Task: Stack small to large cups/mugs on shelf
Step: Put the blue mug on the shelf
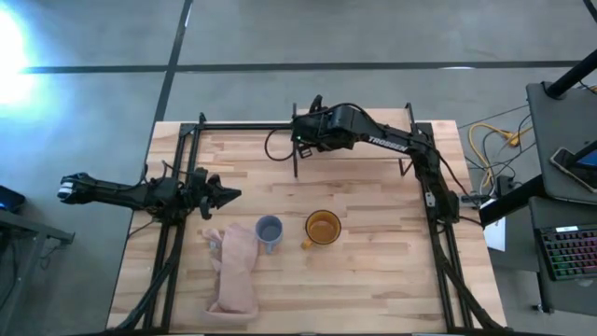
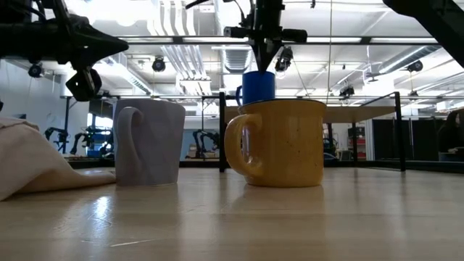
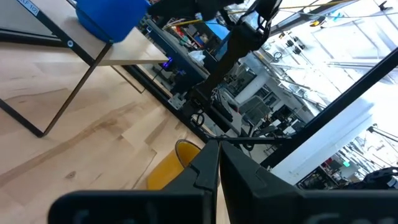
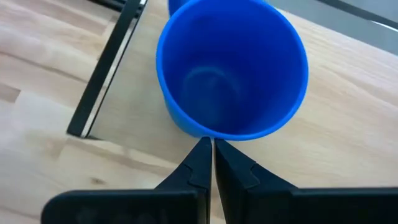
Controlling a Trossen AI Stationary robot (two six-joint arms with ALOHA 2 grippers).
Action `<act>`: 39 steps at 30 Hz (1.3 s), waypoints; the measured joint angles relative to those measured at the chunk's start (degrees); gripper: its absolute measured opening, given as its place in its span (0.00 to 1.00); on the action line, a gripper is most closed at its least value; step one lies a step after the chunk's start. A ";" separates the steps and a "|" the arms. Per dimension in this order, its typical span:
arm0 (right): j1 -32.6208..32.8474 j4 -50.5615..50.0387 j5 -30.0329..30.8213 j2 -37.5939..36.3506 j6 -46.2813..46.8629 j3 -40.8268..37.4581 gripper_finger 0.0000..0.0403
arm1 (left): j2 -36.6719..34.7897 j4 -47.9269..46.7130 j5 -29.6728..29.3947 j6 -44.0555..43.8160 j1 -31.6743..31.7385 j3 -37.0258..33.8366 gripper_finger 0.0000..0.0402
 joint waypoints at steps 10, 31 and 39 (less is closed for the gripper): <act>-0.27 0.00 -2.30 -0.72 -1.03 -0.04 0.03 | -0.25 0.02 2.28 -0.14 0.00 -0.07 0.00; -10.99 -0.12 -0.56 -10.88 -8.15 0.03 0.03 | 11.20 3.15 3.04 7.02 13.48 12.63 0.00; -16.21 0.00 -8.73 -10.58 -14.86 -0.76 0.03 | 37.64 -0.54 30.49 9.26 32.19 34.08 0.00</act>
